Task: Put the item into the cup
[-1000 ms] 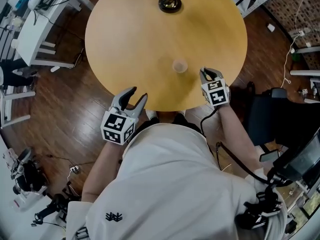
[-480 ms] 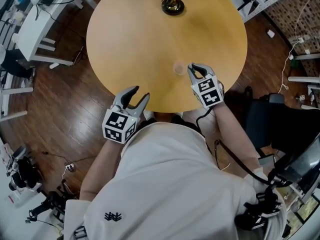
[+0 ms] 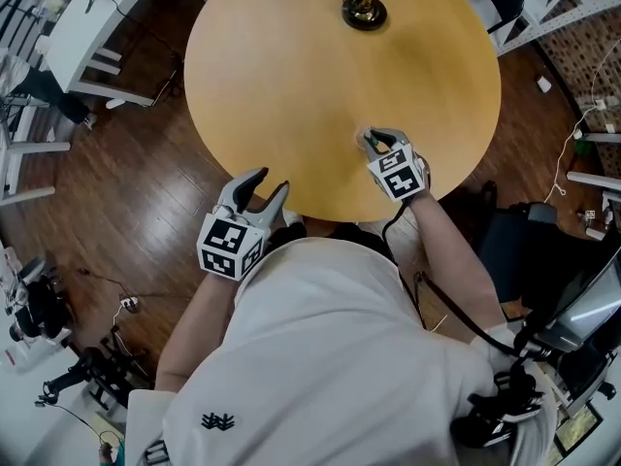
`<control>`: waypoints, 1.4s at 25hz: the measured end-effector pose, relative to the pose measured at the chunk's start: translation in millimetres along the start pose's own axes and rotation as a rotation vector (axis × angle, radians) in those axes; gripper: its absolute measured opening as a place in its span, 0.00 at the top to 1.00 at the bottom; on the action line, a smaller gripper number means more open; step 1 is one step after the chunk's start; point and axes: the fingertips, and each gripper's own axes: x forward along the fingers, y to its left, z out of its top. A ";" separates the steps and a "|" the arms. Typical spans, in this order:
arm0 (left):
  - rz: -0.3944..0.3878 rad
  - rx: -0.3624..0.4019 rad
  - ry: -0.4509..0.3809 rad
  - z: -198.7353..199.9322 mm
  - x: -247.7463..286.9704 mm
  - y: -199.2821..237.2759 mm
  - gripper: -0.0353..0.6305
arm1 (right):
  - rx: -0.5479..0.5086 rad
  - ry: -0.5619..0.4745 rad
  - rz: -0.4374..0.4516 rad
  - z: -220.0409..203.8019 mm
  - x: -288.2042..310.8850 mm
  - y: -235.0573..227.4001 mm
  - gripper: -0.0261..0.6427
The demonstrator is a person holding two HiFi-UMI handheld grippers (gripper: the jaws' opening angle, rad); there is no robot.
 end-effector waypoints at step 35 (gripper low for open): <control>-0.028 0.030 0.005 9.1 27.5 -31.1 0.71 | 0.067 -0.116 -0.014 0.9 -77.6 1.1 0.80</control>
